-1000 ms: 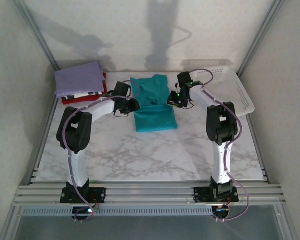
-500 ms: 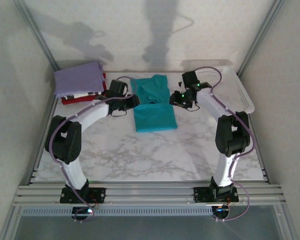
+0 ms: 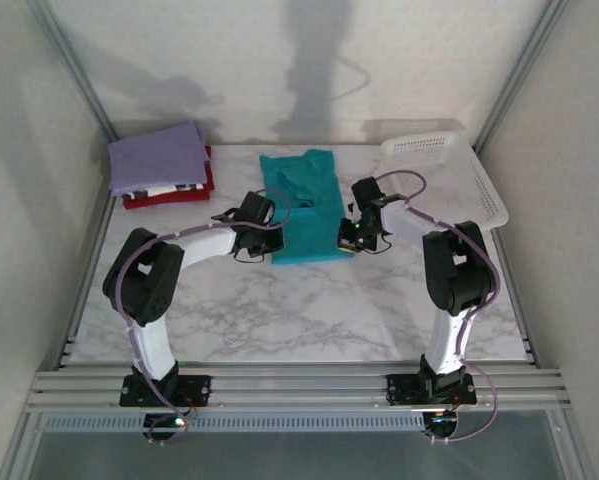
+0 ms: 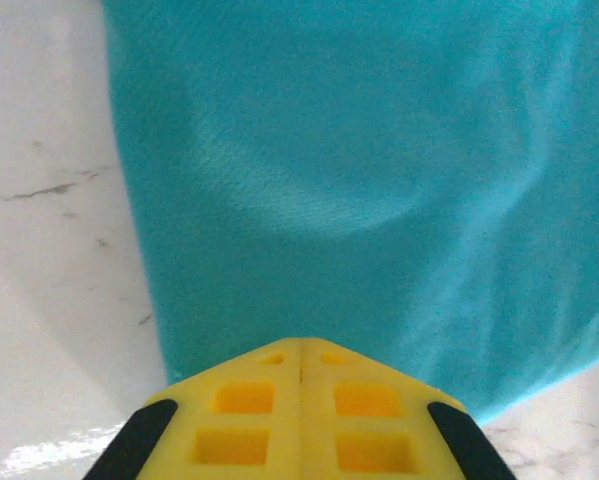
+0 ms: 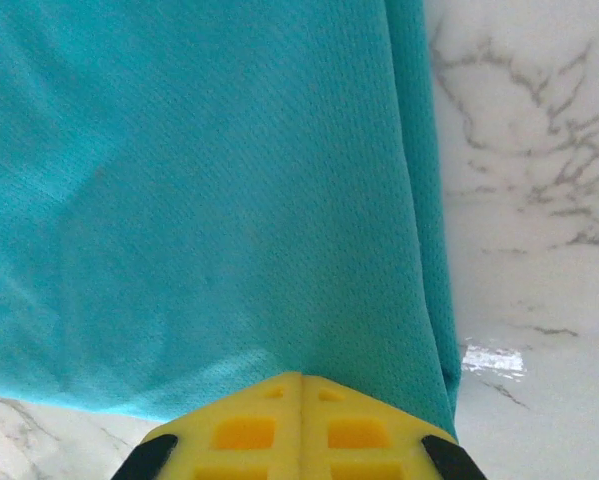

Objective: Fold and stack the t-shirts

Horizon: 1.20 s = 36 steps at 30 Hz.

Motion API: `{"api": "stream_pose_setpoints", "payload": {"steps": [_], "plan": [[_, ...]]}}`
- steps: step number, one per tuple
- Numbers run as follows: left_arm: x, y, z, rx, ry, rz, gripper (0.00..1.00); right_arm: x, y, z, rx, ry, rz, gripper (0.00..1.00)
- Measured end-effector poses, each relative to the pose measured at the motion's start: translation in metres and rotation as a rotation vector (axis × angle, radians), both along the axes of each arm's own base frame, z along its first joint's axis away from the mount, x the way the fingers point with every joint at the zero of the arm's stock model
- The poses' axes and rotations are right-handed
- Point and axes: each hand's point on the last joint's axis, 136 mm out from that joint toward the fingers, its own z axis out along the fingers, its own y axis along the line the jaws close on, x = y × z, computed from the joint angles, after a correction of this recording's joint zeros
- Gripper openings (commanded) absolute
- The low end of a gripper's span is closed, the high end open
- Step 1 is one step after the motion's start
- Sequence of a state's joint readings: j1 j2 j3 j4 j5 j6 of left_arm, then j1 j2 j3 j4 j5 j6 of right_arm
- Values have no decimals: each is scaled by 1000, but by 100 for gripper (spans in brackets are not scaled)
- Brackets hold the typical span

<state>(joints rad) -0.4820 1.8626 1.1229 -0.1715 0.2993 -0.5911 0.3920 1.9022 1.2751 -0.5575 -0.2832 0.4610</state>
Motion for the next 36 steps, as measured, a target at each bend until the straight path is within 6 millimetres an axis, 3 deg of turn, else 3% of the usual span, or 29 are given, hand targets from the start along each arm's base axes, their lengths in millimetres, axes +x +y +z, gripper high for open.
{"api": "stream_pose_setpoints", "payload": {"steps": [4, 10, 18, 21, 23, 25, 27, 30, 33, 36], "plan": [[-19, 7, -23, 21, 37, -4, 0, -25, -1, -22, -19, 53, 11, 0], [-47, -6, -22, 34, 25, -57, 0, -62, 6, -23, -24, 51, 32, 0], [-122, 10, -25, 38, 72, -80, 1, -150, 13, -24, -50, 103, 102, 0], [-149, 15, -25, 31, 96, -89, 11, -181, 2, -23, -78, 136, 96, 5], [-163, 18, -24, 5, 111, -94, 16, -193, -4, -19, -79, 139, 81, 17], [-180, 27, -20, -22, 128, -89, 21, -198, -5, -5, -45, 103, 51, 30], [-195, 35, -8, -47, 131, -87, 23, -197, -5, 19, 12, 29, 30, 33], [-198, 35, 18, -101, 85, -89, 31, -194, -5, 47, 79, -47, 8, 35], [-205, 39, 29, -117, 80, -88, 33, -200, -10, 45, 65, -25, 2, 35], [-215, 45, 25, -123, 102, -76, 36, -211, -14, 32, 49, 33, -4, 35]]}}
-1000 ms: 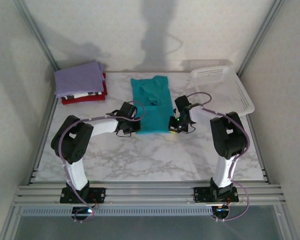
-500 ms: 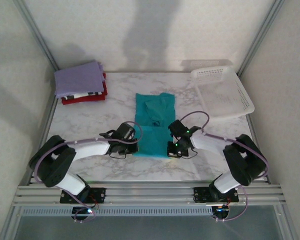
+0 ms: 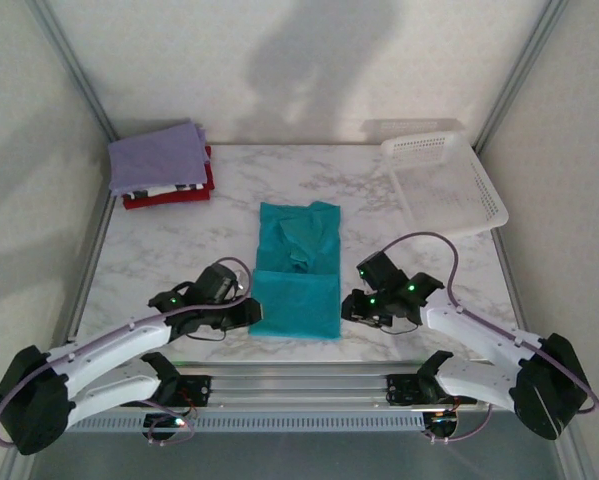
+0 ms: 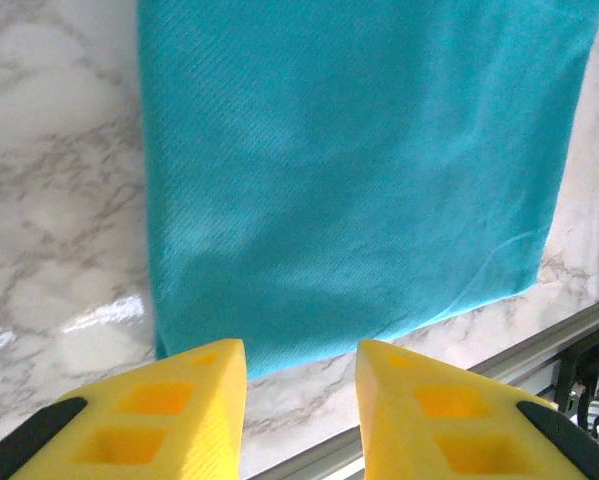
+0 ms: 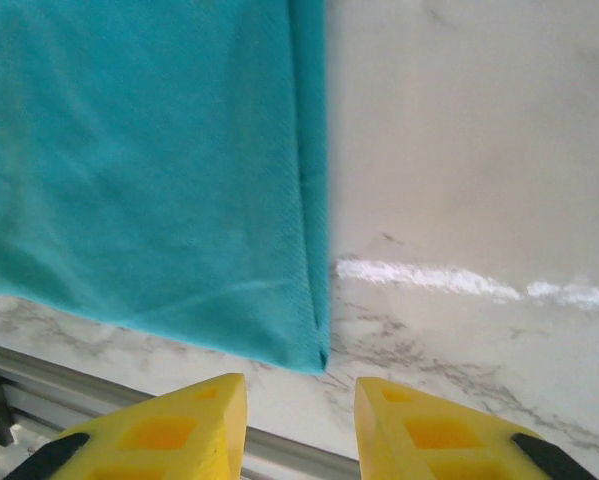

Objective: Fold and stack the t-shirts

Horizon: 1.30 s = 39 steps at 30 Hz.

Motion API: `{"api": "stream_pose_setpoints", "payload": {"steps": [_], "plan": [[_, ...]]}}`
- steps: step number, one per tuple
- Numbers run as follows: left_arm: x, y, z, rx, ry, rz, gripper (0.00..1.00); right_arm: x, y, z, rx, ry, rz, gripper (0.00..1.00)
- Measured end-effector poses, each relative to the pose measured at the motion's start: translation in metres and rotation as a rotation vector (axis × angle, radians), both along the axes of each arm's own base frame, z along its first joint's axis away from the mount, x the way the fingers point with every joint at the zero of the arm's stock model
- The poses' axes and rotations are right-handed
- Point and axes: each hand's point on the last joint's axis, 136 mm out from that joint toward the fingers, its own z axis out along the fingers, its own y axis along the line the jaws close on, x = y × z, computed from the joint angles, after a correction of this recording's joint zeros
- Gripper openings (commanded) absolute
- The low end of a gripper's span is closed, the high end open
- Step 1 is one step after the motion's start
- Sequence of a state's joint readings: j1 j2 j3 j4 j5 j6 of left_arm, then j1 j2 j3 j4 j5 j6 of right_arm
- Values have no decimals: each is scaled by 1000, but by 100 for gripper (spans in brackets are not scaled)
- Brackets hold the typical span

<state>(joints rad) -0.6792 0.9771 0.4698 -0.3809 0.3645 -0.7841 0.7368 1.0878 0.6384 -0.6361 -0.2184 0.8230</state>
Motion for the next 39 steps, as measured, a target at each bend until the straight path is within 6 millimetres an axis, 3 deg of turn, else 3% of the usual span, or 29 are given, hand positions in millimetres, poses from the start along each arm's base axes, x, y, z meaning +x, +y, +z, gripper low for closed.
{"api": "stream_pose_setpoints", "payload": {"steps": [6, 16, 25, 39], "plan": [[-22, 17, -19, 44, 85, 24, 38, -11, 1, -8, 10, 66, -5, 38], [-33, 14, -31, -1, 141, 30, 37, -29, 14, -29, 26, 167, 28, 38], [-30, 6, -31, -41, 149, 39, 26, -30, 25, -38, 52, 200, 46, 37], [-23, 1, -42, -49, 160, 60, 24, -28, 30, -49, 51, 221, 48, 32]]}}
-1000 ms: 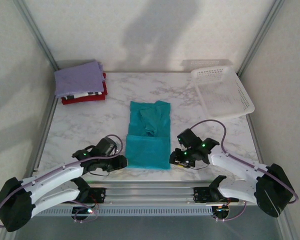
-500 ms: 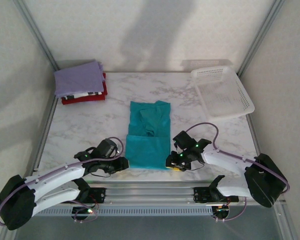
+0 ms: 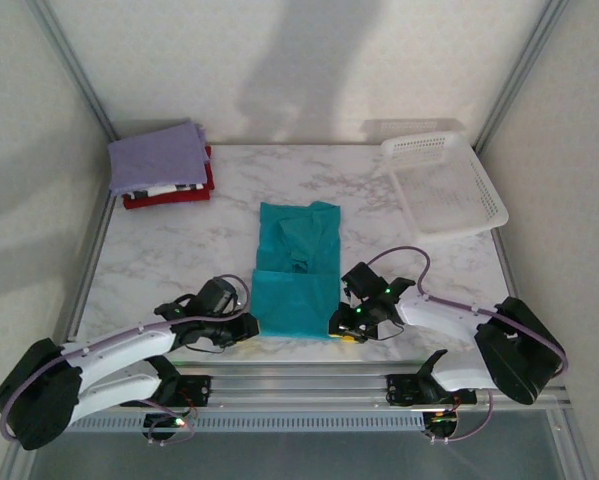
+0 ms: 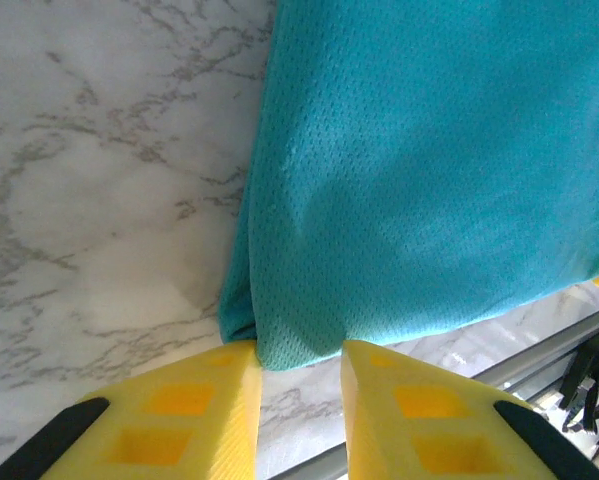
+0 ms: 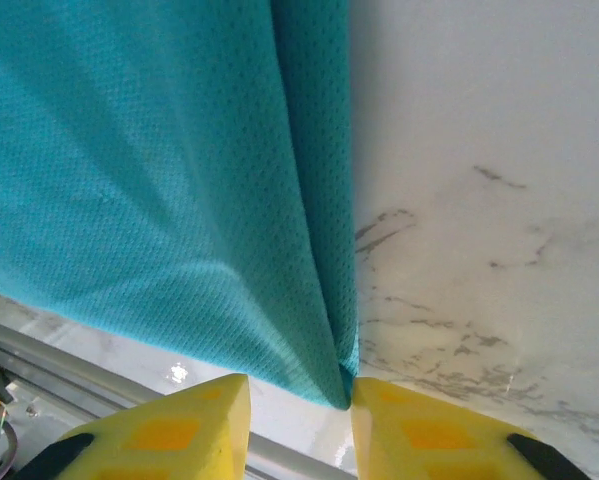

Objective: Fold and stack the t-shirts

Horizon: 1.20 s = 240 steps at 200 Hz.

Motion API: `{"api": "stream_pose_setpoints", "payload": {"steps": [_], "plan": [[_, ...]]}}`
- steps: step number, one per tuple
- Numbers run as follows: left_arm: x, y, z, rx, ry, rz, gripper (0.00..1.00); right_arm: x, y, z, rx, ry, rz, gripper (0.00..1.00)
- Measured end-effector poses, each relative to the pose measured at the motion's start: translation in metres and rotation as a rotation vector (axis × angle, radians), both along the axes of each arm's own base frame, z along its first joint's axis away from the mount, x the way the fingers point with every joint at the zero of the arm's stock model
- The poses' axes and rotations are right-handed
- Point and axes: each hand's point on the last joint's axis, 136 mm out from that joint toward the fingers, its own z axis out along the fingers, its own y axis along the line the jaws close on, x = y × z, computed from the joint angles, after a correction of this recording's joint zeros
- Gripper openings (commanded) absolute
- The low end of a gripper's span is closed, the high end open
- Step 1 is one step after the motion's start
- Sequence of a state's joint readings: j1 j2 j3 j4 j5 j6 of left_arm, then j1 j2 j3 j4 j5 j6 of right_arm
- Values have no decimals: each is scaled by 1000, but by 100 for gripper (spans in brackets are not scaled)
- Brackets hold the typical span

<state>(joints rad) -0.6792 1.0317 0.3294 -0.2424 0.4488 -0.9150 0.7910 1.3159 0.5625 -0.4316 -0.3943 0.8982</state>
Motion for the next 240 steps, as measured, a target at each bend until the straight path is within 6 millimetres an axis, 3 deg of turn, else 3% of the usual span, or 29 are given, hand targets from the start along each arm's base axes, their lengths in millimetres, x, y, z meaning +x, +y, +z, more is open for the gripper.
{"api": "stream_pose_setpoints", "payload": {"steps": [19, 33, 54, 104, 200, 240], "plan": [[3, -2, -1, -3, -6, 5, 21, -1, -1, -5, -14, 13, 4, 29], [6, -3, 0, -9, -16, 8, 9, -2, -2, -8, -25, 20, 8, 16], [9, -4, 0, -7, -26, 10, 2, -3, -5, -9, -39, 21, 18, 0], [13, -2, 9, -15, -68, 23, 0, -3, -2, -1, -8, -9, 41, 0], [3, -6, 53, -30, -116, -12, 0, -20, -9, 53, 86, -90, 37, 0], [0, -7, 67, -43, -145, 2, 0, -23, -9, 62, 110, -94, 14, 0]]}}
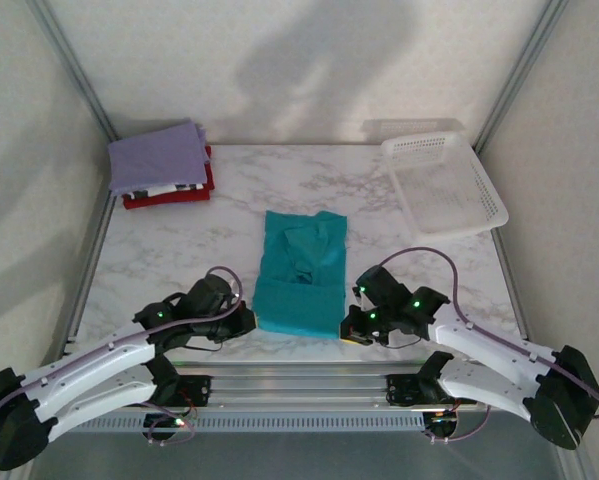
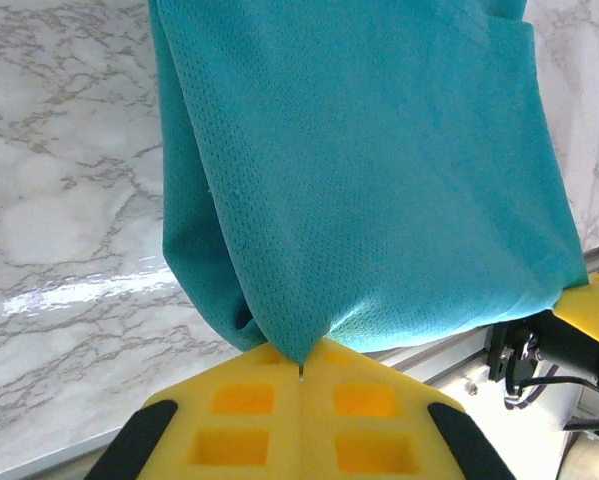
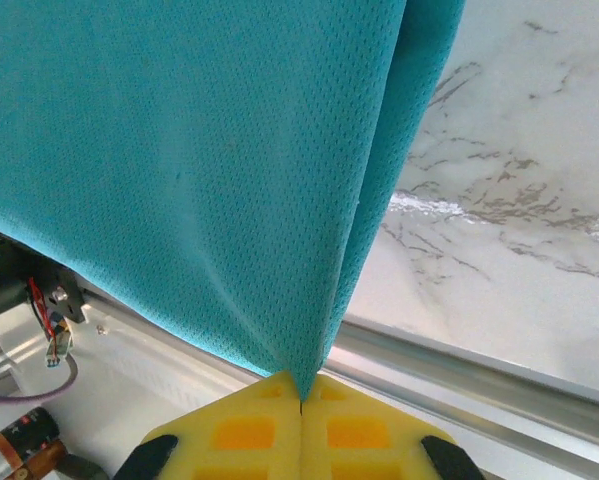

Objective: Fold and stack the t-shirts

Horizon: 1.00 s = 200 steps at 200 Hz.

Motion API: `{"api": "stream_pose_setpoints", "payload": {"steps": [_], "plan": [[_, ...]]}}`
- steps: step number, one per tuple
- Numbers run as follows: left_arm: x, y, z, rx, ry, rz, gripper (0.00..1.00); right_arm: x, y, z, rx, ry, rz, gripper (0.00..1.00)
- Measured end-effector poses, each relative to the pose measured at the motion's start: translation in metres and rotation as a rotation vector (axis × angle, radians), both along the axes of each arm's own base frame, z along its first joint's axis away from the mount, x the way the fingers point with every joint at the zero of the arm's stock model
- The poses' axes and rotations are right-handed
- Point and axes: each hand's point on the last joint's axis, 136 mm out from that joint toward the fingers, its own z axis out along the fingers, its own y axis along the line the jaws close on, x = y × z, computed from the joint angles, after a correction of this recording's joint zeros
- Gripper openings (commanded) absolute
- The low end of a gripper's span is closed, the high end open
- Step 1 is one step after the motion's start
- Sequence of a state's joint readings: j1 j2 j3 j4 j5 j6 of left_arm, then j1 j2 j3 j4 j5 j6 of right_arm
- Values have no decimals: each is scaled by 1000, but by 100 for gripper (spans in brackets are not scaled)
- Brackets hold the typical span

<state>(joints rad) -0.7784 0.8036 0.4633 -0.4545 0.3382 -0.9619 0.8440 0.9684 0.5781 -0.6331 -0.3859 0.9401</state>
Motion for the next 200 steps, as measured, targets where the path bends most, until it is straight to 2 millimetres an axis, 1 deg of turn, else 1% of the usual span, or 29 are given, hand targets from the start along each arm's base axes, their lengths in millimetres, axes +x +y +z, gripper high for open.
{"api": "stream_pose_setpoints", "payload": {"steps": [25, 56, 66, 110, 127, 141, 159, 200], "plan": [[8, 1, 10, 28, -16, 28, 0, 3, -7, 3, -47, -14, -15, 0], [34, -5, 39, 77, -74, 49, 0, 22, -6, 24, -71, -90, -49, 0], [42, -6, 45, 87, -88, 54, 0, 28, -7, 30, -74, -109, -57, 0], [85, 0, 63, 147, -124, 90, 0, 73, -6, 57, -107, -179, -85, 0], [102, 0, 74, 151, -151, 92, 0, 91, -9, 64, -108, -193, -105, 0], [112, -2, 81, 157, -171, 77, 0, 101, -9, 66, -113, -202, -108, 0], [122, -4, 83, 163, -180, 58, 0, 111, -9, 68, -118, -206, -100, 0], [138, -2, 70, 189, -155, 30, 0, 133, -12, 65, -130, -200, -107, 0]]}}
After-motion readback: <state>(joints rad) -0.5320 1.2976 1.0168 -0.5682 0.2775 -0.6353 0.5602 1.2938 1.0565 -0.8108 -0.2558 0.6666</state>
